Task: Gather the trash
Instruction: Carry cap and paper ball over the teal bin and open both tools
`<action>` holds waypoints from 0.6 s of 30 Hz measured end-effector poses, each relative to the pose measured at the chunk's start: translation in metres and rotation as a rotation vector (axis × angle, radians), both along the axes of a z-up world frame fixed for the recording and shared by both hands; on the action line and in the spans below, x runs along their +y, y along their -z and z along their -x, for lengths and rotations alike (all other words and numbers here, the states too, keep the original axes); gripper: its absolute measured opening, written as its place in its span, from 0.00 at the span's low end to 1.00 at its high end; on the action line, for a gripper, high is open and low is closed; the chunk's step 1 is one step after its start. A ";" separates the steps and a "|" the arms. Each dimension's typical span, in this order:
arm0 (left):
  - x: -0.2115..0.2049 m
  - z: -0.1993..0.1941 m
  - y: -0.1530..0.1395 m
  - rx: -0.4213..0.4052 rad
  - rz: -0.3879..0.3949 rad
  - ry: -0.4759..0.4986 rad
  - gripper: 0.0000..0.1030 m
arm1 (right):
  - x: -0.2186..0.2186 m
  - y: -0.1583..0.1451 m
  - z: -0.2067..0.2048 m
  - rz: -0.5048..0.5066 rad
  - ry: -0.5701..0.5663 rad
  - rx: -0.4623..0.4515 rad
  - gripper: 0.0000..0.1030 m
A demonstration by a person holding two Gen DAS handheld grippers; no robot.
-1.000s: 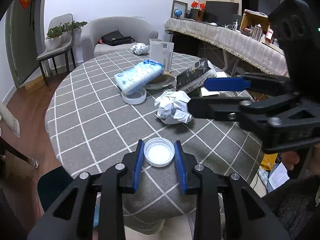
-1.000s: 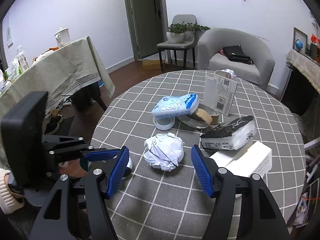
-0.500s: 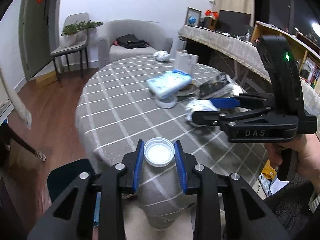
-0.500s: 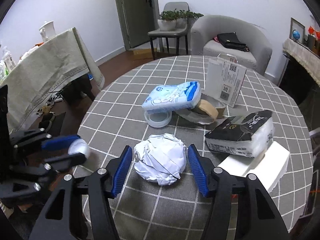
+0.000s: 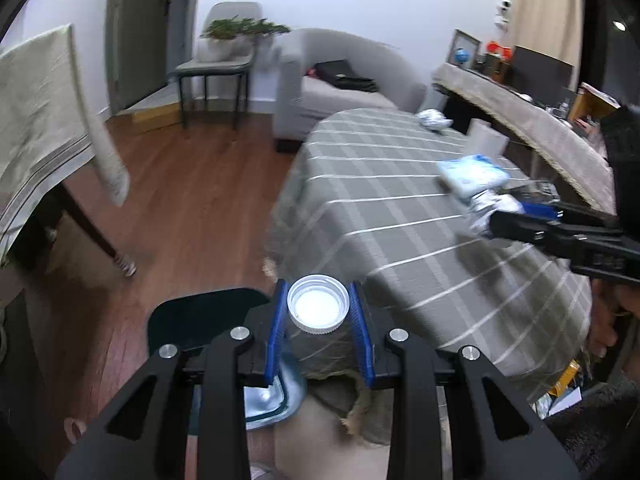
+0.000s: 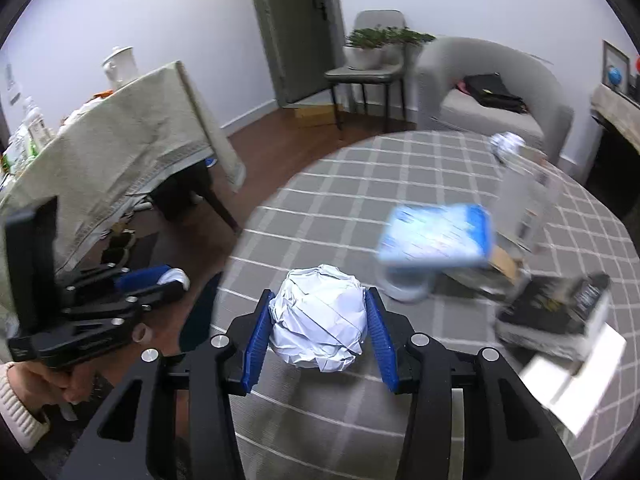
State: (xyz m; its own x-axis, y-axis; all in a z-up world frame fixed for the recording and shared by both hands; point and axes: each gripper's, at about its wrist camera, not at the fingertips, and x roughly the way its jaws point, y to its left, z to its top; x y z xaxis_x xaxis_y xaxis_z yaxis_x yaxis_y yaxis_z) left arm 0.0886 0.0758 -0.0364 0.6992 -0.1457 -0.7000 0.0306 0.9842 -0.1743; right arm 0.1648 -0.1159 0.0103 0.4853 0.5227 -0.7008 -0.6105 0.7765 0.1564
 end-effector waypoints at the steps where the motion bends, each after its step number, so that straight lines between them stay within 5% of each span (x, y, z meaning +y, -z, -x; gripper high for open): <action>1: 0.004 0.001 0.002 0.007 0.000 -0.010 0.32 | 0.005 -0.001 0.000 -0.003 -0.011 0.000 0.45; 18: 0.082 -0.001 0.077 0.211 -0.006 -0.158 0.32 | 0.111 0.011 0.004 -0.009 -0.155 0.051 0.45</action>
